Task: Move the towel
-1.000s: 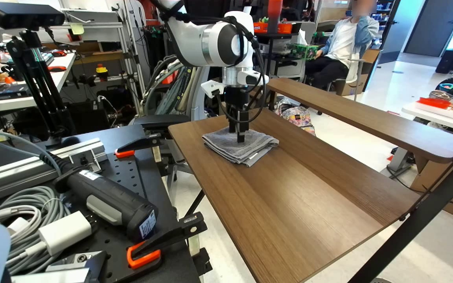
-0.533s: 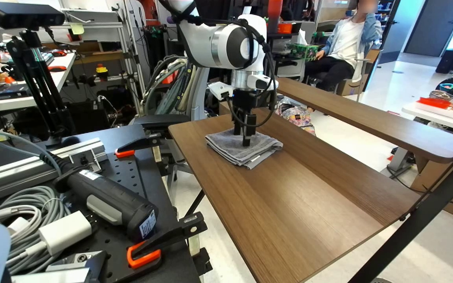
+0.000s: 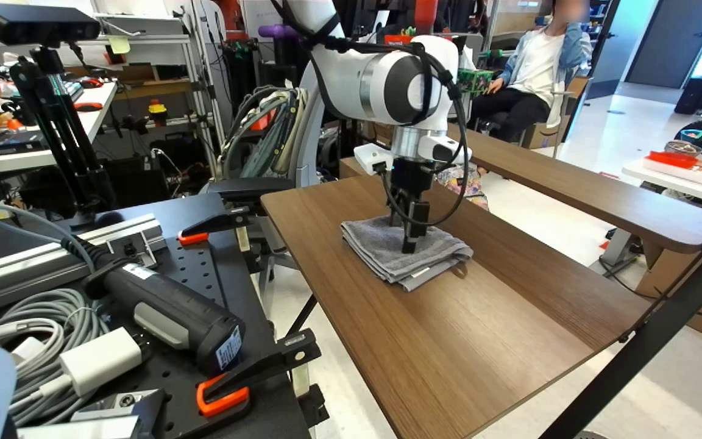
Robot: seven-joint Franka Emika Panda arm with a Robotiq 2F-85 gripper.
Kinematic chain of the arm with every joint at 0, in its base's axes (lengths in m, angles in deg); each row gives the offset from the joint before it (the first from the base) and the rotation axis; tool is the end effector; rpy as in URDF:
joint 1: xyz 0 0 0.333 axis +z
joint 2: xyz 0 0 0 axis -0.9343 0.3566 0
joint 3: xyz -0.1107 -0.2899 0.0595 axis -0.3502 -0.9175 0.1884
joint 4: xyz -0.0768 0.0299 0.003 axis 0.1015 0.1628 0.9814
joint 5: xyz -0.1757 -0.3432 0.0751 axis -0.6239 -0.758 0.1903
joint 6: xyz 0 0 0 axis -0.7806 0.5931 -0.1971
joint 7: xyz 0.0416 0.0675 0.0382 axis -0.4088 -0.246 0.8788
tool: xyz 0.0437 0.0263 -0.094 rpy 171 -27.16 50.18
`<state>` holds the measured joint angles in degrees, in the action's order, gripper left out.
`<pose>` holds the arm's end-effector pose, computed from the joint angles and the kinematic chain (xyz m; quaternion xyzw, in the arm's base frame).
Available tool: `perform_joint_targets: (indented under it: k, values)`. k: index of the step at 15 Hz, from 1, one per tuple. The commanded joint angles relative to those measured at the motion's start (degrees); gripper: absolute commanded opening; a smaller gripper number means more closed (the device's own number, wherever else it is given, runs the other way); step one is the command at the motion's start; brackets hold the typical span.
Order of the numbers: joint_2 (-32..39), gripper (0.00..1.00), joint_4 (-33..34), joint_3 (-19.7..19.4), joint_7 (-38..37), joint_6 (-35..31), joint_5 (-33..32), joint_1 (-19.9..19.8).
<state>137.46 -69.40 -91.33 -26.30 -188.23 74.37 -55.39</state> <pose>0.6525 0.1211 0.0369 0.9825 -0.1539 -0.0608 0.0860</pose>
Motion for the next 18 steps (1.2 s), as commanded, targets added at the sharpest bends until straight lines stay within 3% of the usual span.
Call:
perform_joint_targets:
  k: [1,13,18]
  values:
    - [4.4,1.00,4.9,-2.2,1.3,2.5,1.7,-1.9]
    - [2.9,1.00,5.6,-5.1,3.3,4.7,6.2,-13.5]
    - [-5.8,1.00,-3.1,-5.5,6.1,2.1,5.8,-13.2]
